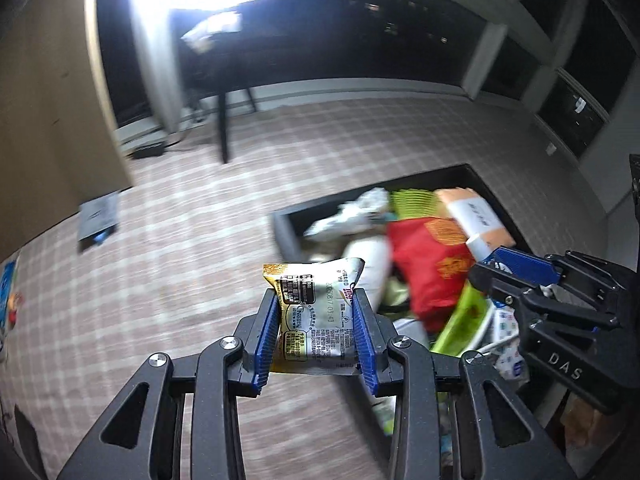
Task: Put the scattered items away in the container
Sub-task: 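Carry the eye-drop bottle and snack sachet to the black box and release both, then move both open grippers back toward the Coffee-mate sachet on the carpet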
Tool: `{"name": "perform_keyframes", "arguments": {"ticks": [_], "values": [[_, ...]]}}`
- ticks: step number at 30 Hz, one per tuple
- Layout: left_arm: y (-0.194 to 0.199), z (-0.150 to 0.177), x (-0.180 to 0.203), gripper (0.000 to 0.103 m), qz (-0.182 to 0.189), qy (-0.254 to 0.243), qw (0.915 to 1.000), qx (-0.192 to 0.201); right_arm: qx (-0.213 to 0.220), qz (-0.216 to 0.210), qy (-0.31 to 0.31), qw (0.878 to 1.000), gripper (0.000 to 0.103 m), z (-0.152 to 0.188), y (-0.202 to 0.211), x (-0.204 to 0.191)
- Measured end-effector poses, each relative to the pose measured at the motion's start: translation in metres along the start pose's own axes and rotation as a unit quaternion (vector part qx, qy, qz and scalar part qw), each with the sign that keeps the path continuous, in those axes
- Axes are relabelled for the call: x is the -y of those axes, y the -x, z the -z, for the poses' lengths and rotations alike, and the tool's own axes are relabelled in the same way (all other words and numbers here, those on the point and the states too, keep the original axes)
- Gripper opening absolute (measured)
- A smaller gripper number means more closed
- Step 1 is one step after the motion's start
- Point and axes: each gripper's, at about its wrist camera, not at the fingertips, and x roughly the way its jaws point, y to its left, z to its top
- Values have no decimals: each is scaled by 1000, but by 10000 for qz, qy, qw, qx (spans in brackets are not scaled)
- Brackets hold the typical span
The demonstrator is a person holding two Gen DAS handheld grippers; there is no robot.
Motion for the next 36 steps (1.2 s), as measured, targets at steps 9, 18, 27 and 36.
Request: {"name": "perform_keyframes", "arguments": {"ticks": [9,18,27,36], "values": [[-9,-10,53,38,232,-368,9990,-75,45,211,-384,9990,31,15,19,57],[-6,-9,56,78,106,-384,9992,-47,195,360,-569,9975,62,15,30,67],[15,7,14,78,-199,-122,9997,11,243,228,-441,9985,62,14,29,33],[42,28,-55,78,-676,442,9967,67,278,-93,-31,9996,62,3,27,-38]]}}
